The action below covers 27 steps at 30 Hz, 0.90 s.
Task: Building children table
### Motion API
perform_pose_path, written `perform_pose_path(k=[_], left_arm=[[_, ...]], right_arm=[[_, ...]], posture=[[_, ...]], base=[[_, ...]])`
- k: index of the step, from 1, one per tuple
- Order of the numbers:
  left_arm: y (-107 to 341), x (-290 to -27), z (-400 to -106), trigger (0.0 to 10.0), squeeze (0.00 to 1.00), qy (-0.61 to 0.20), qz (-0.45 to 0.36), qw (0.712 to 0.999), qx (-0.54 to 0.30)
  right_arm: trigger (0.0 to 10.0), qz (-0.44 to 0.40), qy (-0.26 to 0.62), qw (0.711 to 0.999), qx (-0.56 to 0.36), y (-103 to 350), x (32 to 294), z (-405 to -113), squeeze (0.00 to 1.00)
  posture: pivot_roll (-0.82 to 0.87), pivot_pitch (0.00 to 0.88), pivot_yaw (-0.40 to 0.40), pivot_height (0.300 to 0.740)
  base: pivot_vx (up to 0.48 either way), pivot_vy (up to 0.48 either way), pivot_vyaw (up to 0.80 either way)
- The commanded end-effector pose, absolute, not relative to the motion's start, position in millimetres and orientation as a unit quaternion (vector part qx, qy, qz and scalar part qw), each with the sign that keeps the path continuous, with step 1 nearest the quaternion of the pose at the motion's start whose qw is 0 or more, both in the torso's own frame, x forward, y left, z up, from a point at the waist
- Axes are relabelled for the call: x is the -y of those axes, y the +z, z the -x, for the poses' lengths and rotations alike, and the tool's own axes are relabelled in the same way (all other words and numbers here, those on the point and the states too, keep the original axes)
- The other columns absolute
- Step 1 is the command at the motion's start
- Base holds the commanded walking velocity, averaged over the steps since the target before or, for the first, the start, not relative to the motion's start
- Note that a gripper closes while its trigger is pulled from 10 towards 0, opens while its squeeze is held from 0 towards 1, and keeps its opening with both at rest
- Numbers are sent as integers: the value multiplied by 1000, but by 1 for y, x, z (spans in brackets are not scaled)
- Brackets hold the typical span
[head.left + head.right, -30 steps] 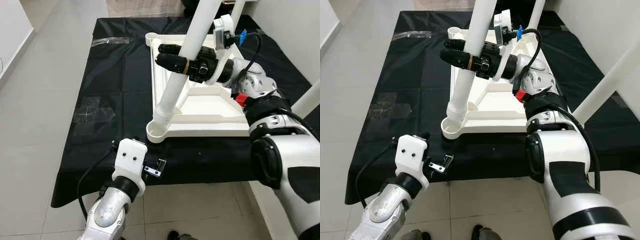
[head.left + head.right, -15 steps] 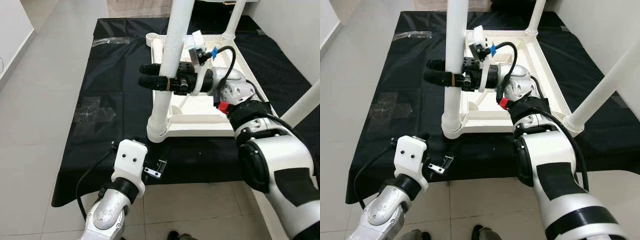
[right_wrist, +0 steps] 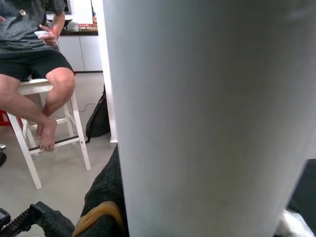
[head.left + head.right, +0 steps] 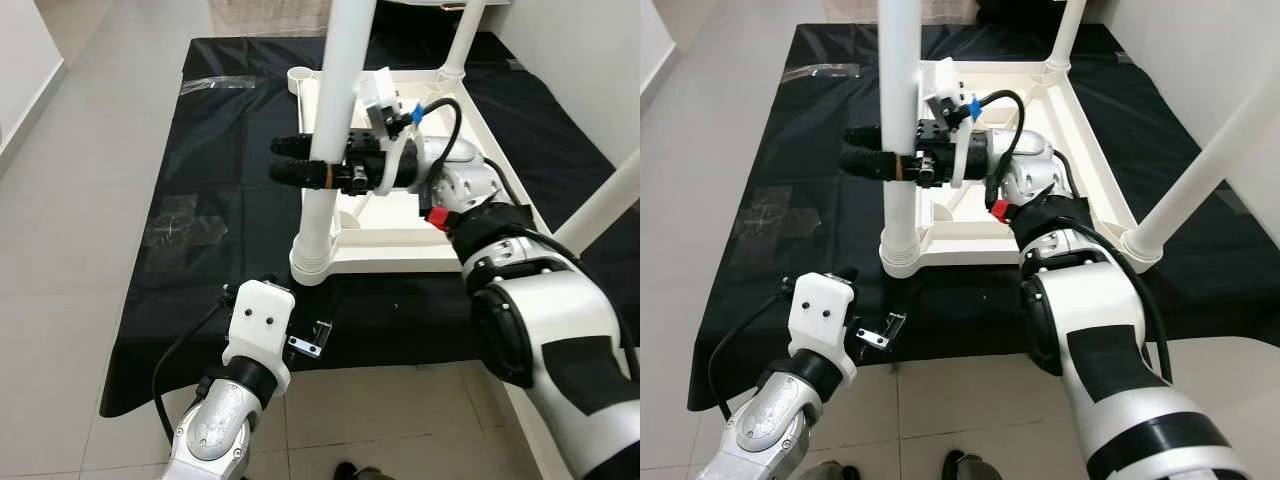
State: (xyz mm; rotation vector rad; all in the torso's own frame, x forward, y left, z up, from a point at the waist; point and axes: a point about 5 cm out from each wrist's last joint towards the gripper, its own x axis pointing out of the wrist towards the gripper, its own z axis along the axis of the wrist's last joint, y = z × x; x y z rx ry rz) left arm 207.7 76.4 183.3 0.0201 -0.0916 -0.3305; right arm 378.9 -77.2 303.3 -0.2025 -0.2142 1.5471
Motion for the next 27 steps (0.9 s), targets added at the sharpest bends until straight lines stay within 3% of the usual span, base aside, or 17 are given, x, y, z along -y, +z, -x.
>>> perform_pose_path(k=[1, 9, 11, 24, 27], left_arm=[[182, -73, -203, 10000, 0, -169, -7, 985, 39], [183, -73, -204, 10000, 0, -164, -7, 986, 41], [183, -74, -204, 10000, 0, -163, -7, 986, 41], [183, -77, -206, 10000, 0, -156, -10, 987, 43], [184, -81, -209, 10000, 0, -149, -14, 988, 46]], right_arm=[[10000, 105, 702, 702, 60, 285, 73, -378, 0], [10000, 109, 709, 695, 57, 280, 64, -376, 0], [10000, 112, 687, 716, 48, 276, 59, -379, 0], [10000, 102, 644, 757, 39, 271, 49, -384, 0], [10000, 96, 600, 793, 34, 267, 46, -389, 0]], posture=[[144, 213, -89, 740], [136, 225, -91, 740], [137, 226, -93, 740], [130, 233, -94, 740], [122, 232, -96, 740]], base=[[0, 0, 0], [0, 0, 0], [0, 0, 0], [0, 0, 0], [0, 0, 0]])
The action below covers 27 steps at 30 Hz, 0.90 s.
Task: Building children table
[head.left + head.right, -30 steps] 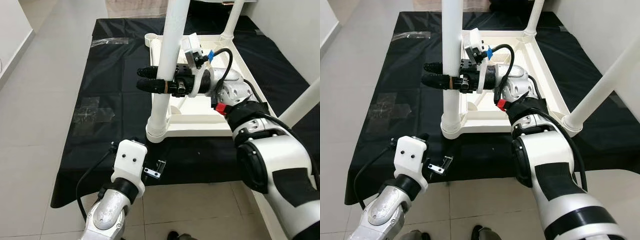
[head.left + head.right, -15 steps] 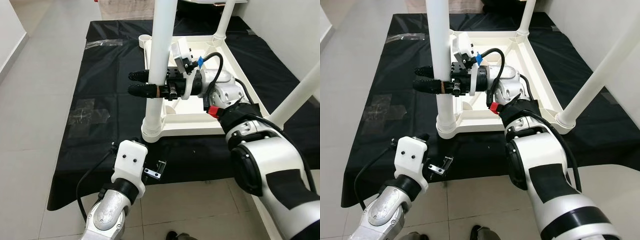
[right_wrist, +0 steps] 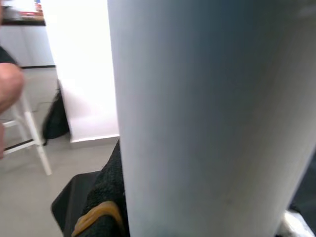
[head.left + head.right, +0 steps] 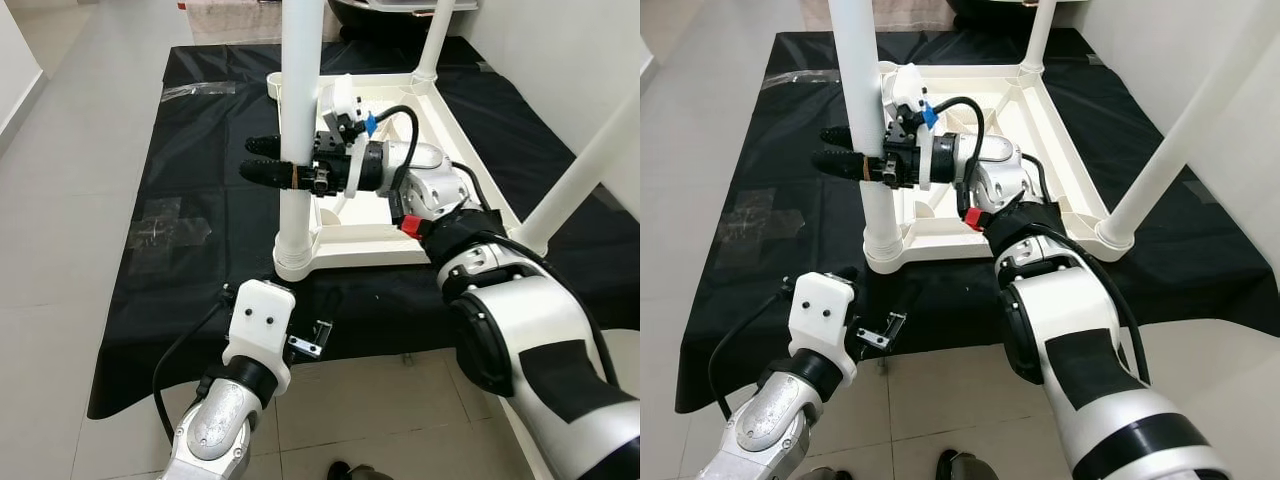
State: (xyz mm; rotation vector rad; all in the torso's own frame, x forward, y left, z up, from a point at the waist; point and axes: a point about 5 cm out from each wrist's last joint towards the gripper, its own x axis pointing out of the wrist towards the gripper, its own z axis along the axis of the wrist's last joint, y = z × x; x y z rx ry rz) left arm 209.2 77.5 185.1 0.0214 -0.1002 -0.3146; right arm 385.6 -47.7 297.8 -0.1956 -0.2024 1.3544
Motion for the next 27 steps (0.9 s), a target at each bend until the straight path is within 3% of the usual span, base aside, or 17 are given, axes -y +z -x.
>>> perform_pose_path(k=[1, 6, 8, 9, 11, 17, 20, 27], left_arm=[[184, -81, -209, 10000, 0, -149, -14, 988, 46], [185, -83, -211, 10000, 0, -143, -17, 988, 49], [185, -86, -213, 10000, 0, -141, -20, 989, 51], [185, -86, -213, 10000, 0, -141, -20, 989, 51], [186, -88, -214, 10000, 0, -138, -24, 989, 53], [187, -91, -215, 10000, 0, -134, -27, 989, 55], [188, -94, -218, 10000, 0, -131, -31, 989, 58], [188, -97, -220, 10000, 0, -128, -36, 989, 60]], right_arm=[[10000, 96, 600, 793, 34, 267, 46, -389, 0], [10000, 90, 566, 819, 29, 264, 43, -392, 0], [10000, 80, 506, 859, 23, 260, 44, -398, 0], [10000, 80, 506, 859, 23, 260, 44, -398, 0], [10000, 57, 449, 891, 23, 259, 49, -403, 0], [10000, 43, 404, 913, 24, 254, 55, -405, 0], [10000, 9, 317, 948, 35, 251, 63, -408, 0], [10000, 29, 190, 981, 32, 240, 66, -406, 0]], posture=[[122, 232, -96, 740], [123, 233, -97, 740], [123, 233, -97, 740], [123, 233, -97, 740], [123, 236, -98, 740], [122, 234, -96, 740], [121, 234, -93, 740], [117, 227, -85, 740]], base=[[0, 0, 0], [0, 0, 0], [0, 0, 0], [0, 0, 0], [0, 0, 0], [0, 0, 0], [0, 0, 0], [0, 0, 0]])
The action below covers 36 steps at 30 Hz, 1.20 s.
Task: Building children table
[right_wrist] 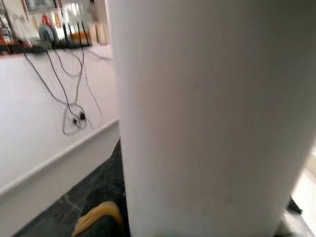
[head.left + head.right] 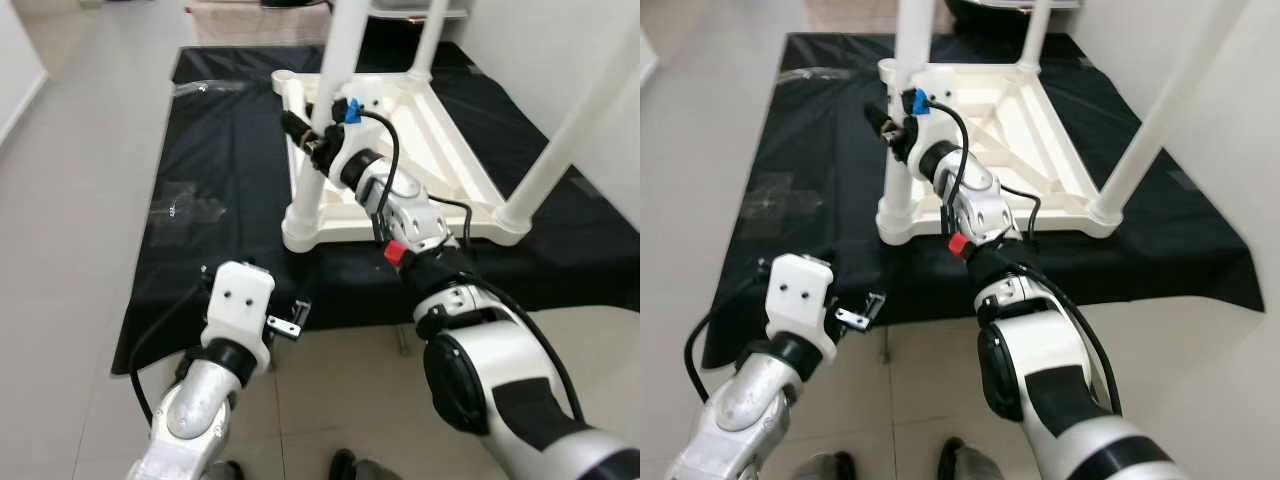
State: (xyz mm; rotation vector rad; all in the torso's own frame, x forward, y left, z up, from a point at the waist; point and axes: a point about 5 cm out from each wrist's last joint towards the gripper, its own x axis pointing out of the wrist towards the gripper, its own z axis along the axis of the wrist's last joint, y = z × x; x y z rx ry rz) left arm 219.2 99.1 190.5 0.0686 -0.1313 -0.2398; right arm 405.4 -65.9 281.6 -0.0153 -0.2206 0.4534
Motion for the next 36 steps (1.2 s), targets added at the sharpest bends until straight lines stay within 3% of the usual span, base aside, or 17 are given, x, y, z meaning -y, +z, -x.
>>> perform_pose_path(k=[1, 12, 14, 26, 36], left_arm=[[188, -98, -220, 10000, 0, -127, -37, 989, 60], [188, -99, -222, 10000, 0, -125, -40, 989, 63], [188, -99, -223, 10000, 0, -124, -40, 989, 64], [188, -101, -223, 10000, 0, -122, -45, 989, 65], [189, -102, -225, 10000, 0, -129, -52, 988, 67]], right_arm=[[10000, 34, 176, 983, 30, 238, 65, -404, 0], [10000, 53, 38, 997, -30, 236, 51, -404, 0], [10000, 43, -26, 997, -61, 231, 56, -406, 0], [10000, -98, -201, 963, -147, 204, 79, -402, 0], [10000, -123, -315, 937, -91, 208, 96, -394, 0]], posture=[[117, 227, -85, 740], [119, 215, -90, 740], [114, 207, -92, 740], [124, 206, -99, 740], [132, 214, -87, 740]], base=[[0, 0, 0], [0, 0, 0], [0, 0, 0], [0, 0, 0], [0, 0, 0]])
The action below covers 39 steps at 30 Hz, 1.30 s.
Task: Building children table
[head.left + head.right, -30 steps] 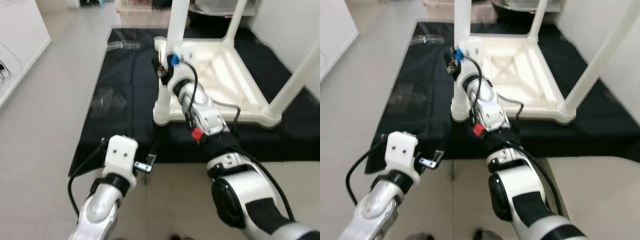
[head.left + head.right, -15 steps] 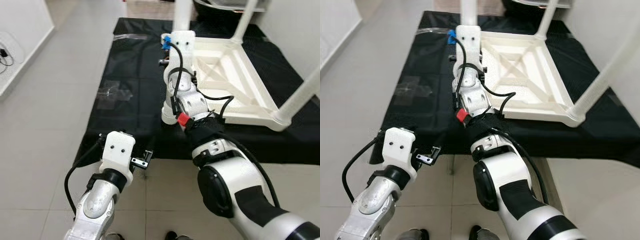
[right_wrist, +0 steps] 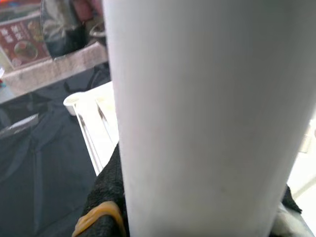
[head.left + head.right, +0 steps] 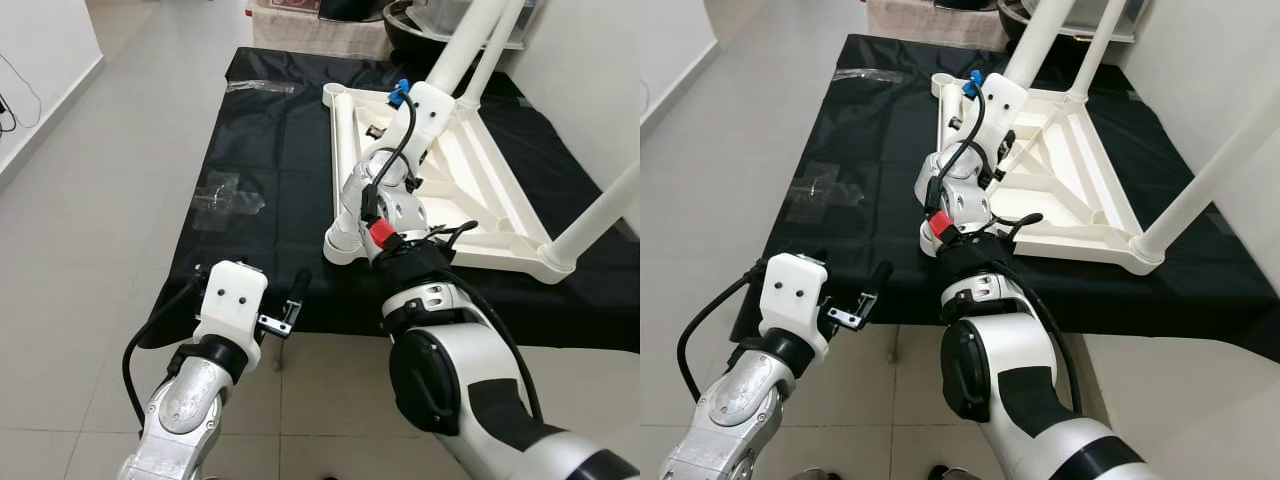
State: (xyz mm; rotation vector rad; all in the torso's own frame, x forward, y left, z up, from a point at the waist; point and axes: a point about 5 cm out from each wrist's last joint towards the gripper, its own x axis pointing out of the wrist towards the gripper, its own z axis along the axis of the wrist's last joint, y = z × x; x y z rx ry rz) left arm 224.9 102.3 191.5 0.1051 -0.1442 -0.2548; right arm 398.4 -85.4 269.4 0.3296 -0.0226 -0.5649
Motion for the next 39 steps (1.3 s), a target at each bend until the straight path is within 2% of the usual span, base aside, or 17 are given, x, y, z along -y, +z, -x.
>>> perform_pose_path(k=[1, 5, 13, 18, 24, 28, 33, 35, 38, 39], left_arm=[[189, -102, -225, 10000, 0, -129, -52, 988, 67], [189, -103, -225, 10000, 0, -128, -53, 988, 66], [189, -102, -225, 10000, 0, -128, -53, 988, 66], [189, -103, -225, 10000, 0, -126, -53, 988, 66], [189, -104, -224, 10000, 0, -121, -52, 989, 65], [189, -103, -225, 10000, 0, -121, -52, 989, 67], [189, -105, -225, 10000, 0, -119, -53, 989, 66], [189, -105, -225, 10000, 0, -119, -54, 989, 66], [188, -105, -225, 10000, 0, -119, -55, 989, 66], [188, -105, -225, 10000, 0, -119, -55, 989, 65]], right_arm=[[10000, -123, -315, 937, -91, 208, 96, -394, 0], [10000, -86, -288, 953, -41, 214, 81, -388, 0], [10000, -41, -272, 961, -2, 217, 70, -383, 0], [10000, -14, -285, 958, -8, 210, 66, -380, 0], [10000, 57, -299, 952, 7, 213, 60, -380, 0], [10000, 76, -288, 953, -47, 197, 53, -380, 0], [10000, 41, -283, 952, -109, 183, 54, -380, 0], [10000, -18, -260, 955, -142, 178, 56, -383, 0], [10000, -53, -239, 960, -139, 181, 56, -386, 0], [10000, -90, -218, 962, -137, 188, 58, -391, 0]], posture=[[132, 214, -87, 740], [130, 220, -84, 740], [127, 221, -86, 740], [130, 223, -91, 740], [125, 227, -95, 740], [131, 229, -100, 740], [131, 229, -101, 740], [133, 230, -103, 740], [132, 227, -101, 740], [131, 226, -101, 740]], base=[[0, 0, 0], [0, 0, 0], [0, 0, 0], [0, 0, 0], [0, 0, 0], [0, 0, 0], [0, 0, 0], [0, 0, 0], [0, 0, 0], [0, 0, 0]])
